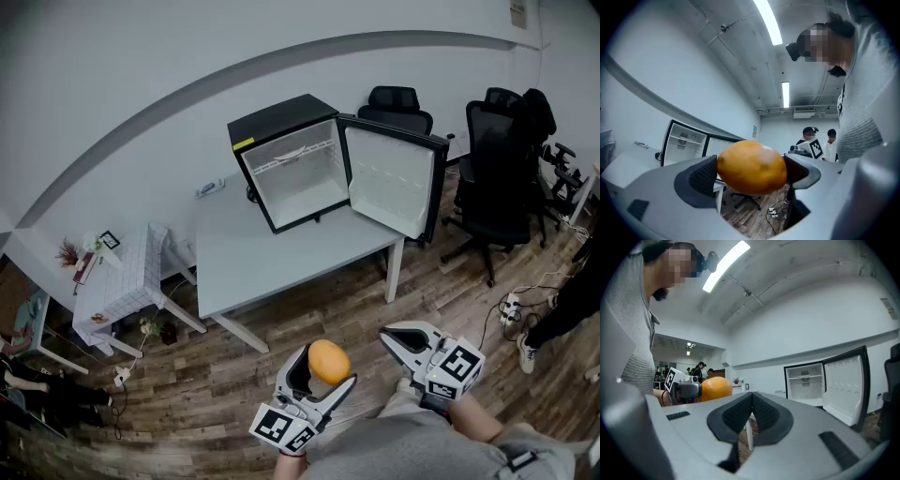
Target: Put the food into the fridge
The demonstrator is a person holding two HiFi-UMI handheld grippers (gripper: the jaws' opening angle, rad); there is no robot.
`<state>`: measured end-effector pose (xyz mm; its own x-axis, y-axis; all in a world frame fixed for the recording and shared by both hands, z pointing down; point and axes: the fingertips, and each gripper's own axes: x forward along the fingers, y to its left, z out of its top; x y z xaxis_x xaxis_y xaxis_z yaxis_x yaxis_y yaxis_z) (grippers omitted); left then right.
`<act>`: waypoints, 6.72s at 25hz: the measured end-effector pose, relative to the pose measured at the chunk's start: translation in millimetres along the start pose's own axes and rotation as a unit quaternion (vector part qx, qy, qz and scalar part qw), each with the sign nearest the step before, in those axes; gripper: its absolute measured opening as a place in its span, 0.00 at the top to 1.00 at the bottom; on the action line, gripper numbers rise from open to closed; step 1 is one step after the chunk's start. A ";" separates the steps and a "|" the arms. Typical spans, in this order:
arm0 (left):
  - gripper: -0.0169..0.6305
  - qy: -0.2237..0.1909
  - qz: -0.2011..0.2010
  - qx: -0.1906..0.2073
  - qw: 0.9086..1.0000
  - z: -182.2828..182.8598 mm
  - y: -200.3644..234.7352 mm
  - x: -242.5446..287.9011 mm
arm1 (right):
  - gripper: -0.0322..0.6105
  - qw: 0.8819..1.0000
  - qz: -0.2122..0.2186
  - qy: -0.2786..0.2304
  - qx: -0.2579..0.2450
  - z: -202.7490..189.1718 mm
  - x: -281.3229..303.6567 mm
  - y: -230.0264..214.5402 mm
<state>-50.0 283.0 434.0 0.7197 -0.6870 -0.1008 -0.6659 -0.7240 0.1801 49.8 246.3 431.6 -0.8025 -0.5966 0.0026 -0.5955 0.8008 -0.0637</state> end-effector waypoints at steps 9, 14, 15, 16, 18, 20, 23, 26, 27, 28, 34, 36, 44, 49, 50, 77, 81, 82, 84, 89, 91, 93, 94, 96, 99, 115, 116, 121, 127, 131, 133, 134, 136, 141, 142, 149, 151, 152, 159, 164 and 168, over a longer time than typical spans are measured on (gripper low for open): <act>0.27 -0.002 -0.008 0.000 1.000 0.2 -7.0 4.4 | 0.93 1.000 -0.001 -0.001 -0.009 2.6 -6.0 -0.2; 0.27 0.002 -0.010 -0.001 1.000 -2.4 -9.3 7.0 | 0.93 1.000 -0.006 -0.003 -0.007 1.7 -9.6 -3.7; 0.27 0.003 -0.011 -0.002 1.000 -2.9 -10.1 7.1 | 0.93 1.000 -0.008 -0.003 -0.006 1.0 -10.9 -4.3; 0.27 0.004 -0.012 -0.002 1.000 -3.4 -10.9 6.9 | 0.93 1.000 -0.009 -0.003 -0.004 0.2 -12.1 -4.3; 0.27 0.004 -0.013 -0.001 1.000 -3.8 -12.3 6.9 | 0.93 1.000 -0.006 -0.005 -0.005 -0.5 -13.4 -2.9; 0.27 0.004 -0.014 0.000 1.000 -4.0 -13.3 7.9 | 0.93 1.000 -0.003 -0.003 -0.013 -0.4 -13.1 -1.0; 0.27 0.006 -0.012 0.001 1.000 -5.8 -13.3 8.9 | 0.93 1.000 -0.001 -0.002 -0.023 -2.1 -10.1 0.8; 0.27 0.008 -0.013 0.001 1.000 -7.7 -14.4 8.5 | 0.93 1.000 0.007 0.000 -0.016 -6.3 -9.0 4.3; 0.27 0.008 -0.013 0.001 1.000 -7.8 -13.9 8.0 | 0.93 1.000 0.008 0.000 -0.013 -7.1 -8.4 5.1; 0.27 0.008 -0.013 0.001 1.000 -7.5 -12.9 7.4 | 0.93 1.000 0.010 0.000 -0.011 -7.6 -7.5 5.7; 0.27 0.009 -0.012 0.000 1.000 -7.8 -9.5 7.7 | 0.93 1.000 0.019 0.004 -0.010 -8.9 -4.7 8.4; 0.27 0.009 -0.016 0.000 1.000 -6.8 -9.3 9.5 | 0.93 1.000 0.017 0.005 -0.014 -8.3 -4.0 7.5; 0.27 0.006 -0.025 0.002 1.000 -4.9 -5.3 10.0 | 0.93 1.000 0.013 0.010 -0.020 -8.3 2.7 6.5; 0.27 0.009 -0.023 -0.001 1.000 -6.5 3.9 8.8 | 0.93 0.999 0.003 0.015 -0.031 -10.3 10.2 4.8; 0.27 0.010 -0.023 -0.002 1.000 -7.0 5.5 9.0 | 0.93 0.999 0.000 0.016 -0.033 -10.7 11.0 3.9; 0.27 0.025 -0.008 -0.002 1.000 3.7 147.9 122.3 | 0.93 0.999 0.000 0.018 -0.038 -2.0 136.3 -147.7; 0.27 0.025 -0.009 0.006 1.000 14.9 174.8 158.0 | 0.93 0.999 0.000 0.023 -0.029 1.0 156.7 -186.5; 0.27 0.025 -0.006 0.007 1.000 17.8 182.4 166.3 | 0.93 0.999 0.000 0.025 -0.027 2.2 162.1 -196.3; 0.27 0.023 -0.001 0.006 1.000 23.6 198.3 181.5 | 0.93 0.999 0.002 0.026 -0.024 6.0 173.7 -214.3; 0.27 0.010 0.012 0.002 1.000 38.4 238.4 218.8 | 0.93 0.999 0.007 0.024 -0.024 17.3 205.6 -258.4; 0.27 0.004 0.017 0.005 1.000 43.6 252.7 231.6 | 0.93 0.999 0.012 0.019 -0.025 21.4 217.9 -273.2; 0.27 0.000 0.022 0.009 1.000 49.1 266.9 243.6 | 0.93 0.999 0.017 0.017 -0.027 25.5 229.8 -287.2; 0.27 -0.002 0.025 0.010 1.000 51.7 273.9 249.2 | 0.93 0.999 0.019 0.017 -0.027 27.0 235.5 -293.8; 0.27 -0.005 0.032 0.014 0.999 55.7 286.6 259.7 | 0.93 0.999 0.025 0.017 -0.028 28.4 245.1 -305.7; 0.27 -0.007 0.039 0.022 0.999 58.9 300.5 275.2 | 0.93 0.999 0.031 0.015 -0.030 29.5 255.4 -322.5; 0.27 -0.016 0.063 0.049 0.997 69.7 357.6 330.4 | 0.93 0.999 0.046 0.016 -0.019 25.5 282.4 -369.2; 0.27 -0.012 0.061 0.054 0.997 68.7 362.3 333.9 | 0.93 0.999 0.047 0.018 -0.018 24.1 285.4 -369.9; 0.27 0.011 0.046 0.050 0.998 63.8 391.1 354.8 | 0.93 0.999 0.034 0.020 -0.025 25.6 301.8 -380.3; 0.27 0.021 0.071 0.060 0.995 73.1 449.2 384.0 | 0.93 0.998 0.034 0.036 -0.025 21.2 320.0 -385.5; 0.27 0.012 0.077 0.063 0.995 77.5 475.8 398.7 | 0.93 0.998 0.032 0.041 -0.025 17.1 332.0 -390.6; 0.27 0.013 0.079 0.074 0.994 77.2 483.8 403.9 | 0.93 0.998 0.032 0.045 -0.030 16.1 339.7 -394.5; 0.27 0.014 0.080 0.079 0.994 76.4 487.8 405.9 | 0.93 0.998 0.032 0.045 -0.033 16.1 343.7 -396.5; 0.27 0.016 0.085 0.084 0.993 74.8 497.5 409.2 | 0.93 0.998 0.032 0.044 -0.039 16.6 351.4 -401.4; 0.27 0.029 0.128 0.102 0.986 73.7 529.8 416.1 | 0.93 0.998 0.021 0.035 -0.046 17.6 373.0 -422.4; 0.27 0.036 0.138 0.104 0.984 72.5 536.7 418.0 | 0.93 0.998 0.020 0.034 -0.044 17.8 377.2 -425.7; 0.27 0.131 0.211 0.117 0.962 71.1 572.6 437.3 | 0.93 0.998 0.029 0.038 -0.042 15.5 394.3 -428.6; 0.27 0.138 0.217 0.120 0.959 76.0 577.2 445.9 | 0.93 0.998 0.029 0.039 -0.041 13.1 397.5 -429.1; 0.27 0.134 0.218 0.123 0.959 79.2 578.8 449.3 | 0.93 0.998 0.029 0.038 -0.041 12.4 399.8 -430.4; 0.27 0.103 0.183 0.156 0.965 74.0 575.6 453.5 | 0.65 0.997 0.064 0.040 0.008 28.9 438.7 -450.4; 0.27 0.081 0.152 0.185 0.968 67.4 567.1 442.5 | 0.58 0.993 0.092 0.024 0.073 46.6 469.7 -454.6; 0.27 0.061 0.125 0.233 0.962 70.3 553.1 436.5 | 0.54 0.987 0.118 0.040 0.102 48.6 495.4 -443.4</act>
<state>-118.0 -421.7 420.8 0.5244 -0.8514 0.0095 -0.8167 -0.5060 -0.2774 -82.0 -406.9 412.6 -0.9230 -0.3824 0.0421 -0.3789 0.8846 -0.2718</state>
